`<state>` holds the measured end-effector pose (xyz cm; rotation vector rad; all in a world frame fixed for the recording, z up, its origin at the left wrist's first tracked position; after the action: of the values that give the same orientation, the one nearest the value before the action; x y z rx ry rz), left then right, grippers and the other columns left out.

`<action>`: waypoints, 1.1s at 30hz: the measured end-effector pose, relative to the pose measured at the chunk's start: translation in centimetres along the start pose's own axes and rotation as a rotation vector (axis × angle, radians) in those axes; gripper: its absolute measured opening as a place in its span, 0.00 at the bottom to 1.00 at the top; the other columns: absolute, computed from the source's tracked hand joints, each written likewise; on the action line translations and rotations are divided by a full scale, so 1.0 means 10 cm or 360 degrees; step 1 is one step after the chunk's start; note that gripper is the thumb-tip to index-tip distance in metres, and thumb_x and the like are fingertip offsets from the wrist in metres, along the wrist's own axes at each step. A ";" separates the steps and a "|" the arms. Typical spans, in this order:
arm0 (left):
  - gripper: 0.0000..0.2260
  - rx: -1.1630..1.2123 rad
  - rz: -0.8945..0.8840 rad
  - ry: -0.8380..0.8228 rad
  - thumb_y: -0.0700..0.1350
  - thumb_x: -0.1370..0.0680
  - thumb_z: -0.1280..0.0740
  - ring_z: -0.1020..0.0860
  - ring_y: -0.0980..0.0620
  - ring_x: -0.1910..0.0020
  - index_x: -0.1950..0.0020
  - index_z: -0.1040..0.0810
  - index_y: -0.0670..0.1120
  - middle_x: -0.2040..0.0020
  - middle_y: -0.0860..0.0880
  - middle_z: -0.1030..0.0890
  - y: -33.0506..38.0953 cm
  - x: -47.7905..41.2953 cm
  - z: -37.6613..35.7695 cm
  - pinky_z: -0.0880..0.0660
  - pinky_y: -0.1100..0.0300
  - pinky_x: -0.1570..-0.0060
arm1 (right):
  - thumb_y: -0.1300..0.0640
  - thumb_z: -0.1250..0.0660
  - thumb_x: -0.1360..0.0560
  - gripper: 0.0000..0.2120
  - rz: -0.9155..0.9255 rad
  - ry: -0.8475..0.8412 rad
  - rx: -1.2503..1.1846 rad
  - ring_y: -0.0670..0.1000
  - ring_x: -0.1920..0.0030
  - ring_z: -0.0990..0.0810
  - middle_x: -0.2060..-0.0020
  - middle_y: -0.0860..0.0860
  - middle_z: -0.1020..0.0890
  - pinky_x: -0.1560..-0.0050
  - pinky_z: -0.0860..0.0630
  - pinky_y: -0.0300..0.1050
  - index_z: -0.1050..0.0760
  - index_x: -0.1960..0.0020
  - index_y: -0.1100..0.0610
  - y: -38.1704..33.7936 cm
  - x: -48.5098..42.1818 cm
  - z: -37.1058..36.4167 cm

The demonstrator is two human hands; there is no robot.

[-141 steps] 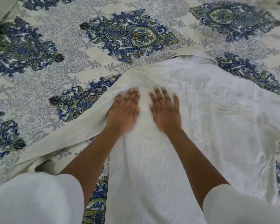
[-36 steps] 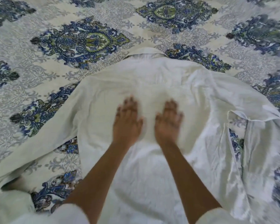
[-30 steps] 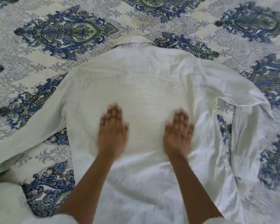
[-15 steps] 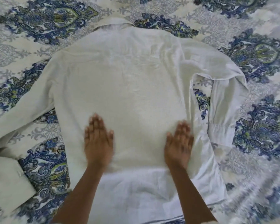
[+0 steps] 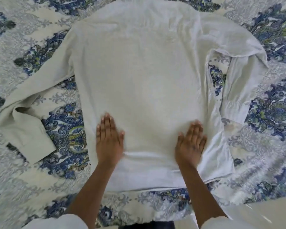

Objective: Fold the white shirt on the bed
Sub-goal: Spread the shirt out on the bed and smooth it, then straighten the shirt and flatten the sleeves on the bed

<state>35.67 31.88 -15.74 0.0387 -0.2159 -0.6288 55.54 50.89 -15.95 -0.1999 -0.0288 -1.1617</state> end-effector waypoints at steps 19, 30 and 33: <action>0.04 0.0686 0.0342 0.0037 0.33 0.23 0.40 0.28 0.40 0.49 0.50 0.27 0.35 0.49 0.36 0.27 -0.68 0.69 0.13 0.27 0.47 0.52 | 0.47 0.51 0.21 0.27 0.0972 -0.0260 0.0038 0.54 0.25 0.44 0.25 0.54 0.42 0.27 0.49 0.56 0.45 0.24 0.55 -1.16 0.93 -0.28; 0.09 0.1087 0.0959 -0.0404 0.39 0.22 0.40 0.30 0.46 0.65 0.62 0.32 0.41 0.65 0.45 0.28 -0.87 1.27 -0.02 0.37 0.58 0.69 | 0.47 0.51 0.21 0.27 0.1153 -0.0296 -0.0013 0.56 0.25 0.44 0.25 0.56 0.42 0.27 0.51 0.58 0.48 0.24 0.55 -1.31 1.12 -0.30; 0.08 0.1056 0.1118 -0.0397 0.37 0.22 0.41 0.25 0.38 0.59 0.56 0.25 0.36 0.56 0.34 0.22 -0.99 1.40 -0.01 0.32 0.56 0.65 | 0.44 0.51 0.20 0.26 0.1375 -0.0358 0.0093 0.58 0.24 0.47 0.24 0.53 0.45 0.28 0.47 0.63 0.47 0.24 0.49 -1.23 1.34 -0.40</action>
<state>40.96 15.70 -14.21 0.5037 -0.6397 0.1619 49.28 33.34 -16.46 -0.2549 -0.1585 -0.2743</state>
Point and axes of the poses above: each hand's wrist, its own x-axis away from the middle knuckle, its own z-axis out of the back of the hand, y = z × x, the point moved 6 cm from there along -x, towards the middle knuckle
